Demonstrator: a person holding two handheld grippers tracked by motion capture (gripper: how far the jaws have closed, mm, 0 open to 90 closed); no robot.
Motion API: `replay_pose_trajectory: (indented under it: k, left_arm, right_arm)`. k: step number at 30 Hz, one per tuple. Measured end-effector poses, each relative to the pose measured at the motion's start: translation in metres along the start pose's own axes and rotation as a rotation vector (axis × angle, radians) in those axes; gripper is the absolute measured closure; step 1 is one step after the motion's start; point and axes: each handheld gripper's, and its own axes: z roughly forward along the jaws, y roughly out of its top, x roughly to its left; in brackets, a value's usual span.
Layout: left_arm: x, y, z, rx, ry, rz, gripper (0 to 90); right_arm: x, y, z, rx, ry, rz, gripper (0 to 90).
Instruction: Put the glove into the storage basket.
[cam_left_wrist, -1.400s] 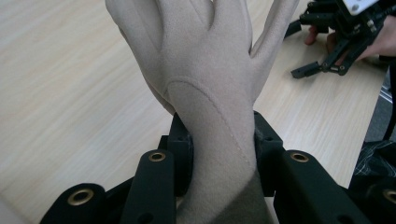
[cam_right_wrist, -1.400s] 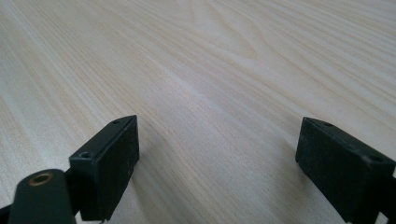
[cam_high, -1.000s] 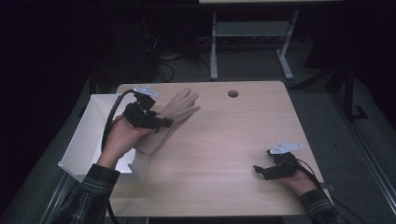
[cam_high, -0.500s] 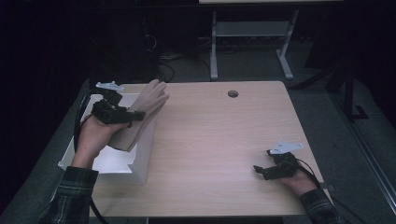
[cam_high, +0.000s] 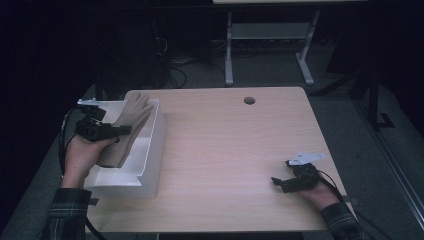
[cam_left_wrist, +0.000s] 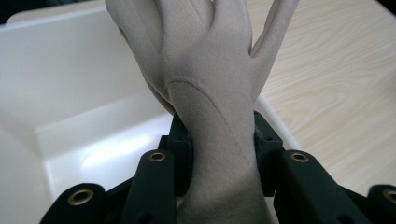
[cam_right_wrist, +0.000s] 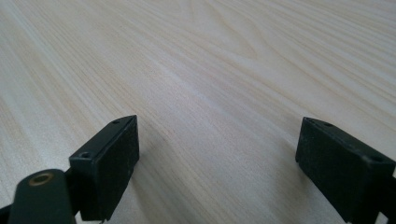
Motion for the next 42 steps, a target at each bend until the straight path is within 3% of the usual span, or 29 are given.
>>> replay_pose_trajectory:
  k: [6,9,18,28,31,32,33,36,42]
  left_arm:
    - [0.013,-0.017,0.012,0.023,0.028,-0.043,67.4]
    - [0.02,-0.028,0.026,0.039,0.04,-0.059,67.3]
    - [0.029,-0.042,0.06,0.104,0.064,-0.068,66.9]
    - [0.035,-0.053,0.085,0.17,0.07,-0.074,63.9]
    - [0.036,-0.055,0.089,0.185,0.06,-0.078,60.8]
    - [0.037,-0.056,0.091,0.19,0.062,-0.081,56.7]
    - [0.039,-0.056,0.091,0.175,0.076,-0.083,46.7]
    - [0.04,-0.055,0.089,0.164,0.079,-0.092,35.3]
    - [0.039,-0.048,0.079,0.134,0.1,-0.078,25.1]
  right_arm:
    - [0.0,0.0,0.0,0.001,0.001,-0.001,12.8]
    - [0.0,0.0,0.0,0.002,0.001,-0.001,12.8]
    - [0.0,0.0,0.0,0.002,0.001,-0.001,12.8]
    - [0.0,0.0,0.0,0.0,0.0,0.0,12.8]
    - [0.0,0.0,0.0,0.0,0.0,0.0,12.8]
    - [0.0,0.0,0.0,0.0,0.0,0.0,12.8]
    - [0.0,0.0,0.0,0.0,0.0,0.0,12.8]
    - [0.0,0.0,0.0,0.0,0.0,0.0,12.8]
    - [0.0,0.0,0.0,0.0,0.0,0.0,12.8]
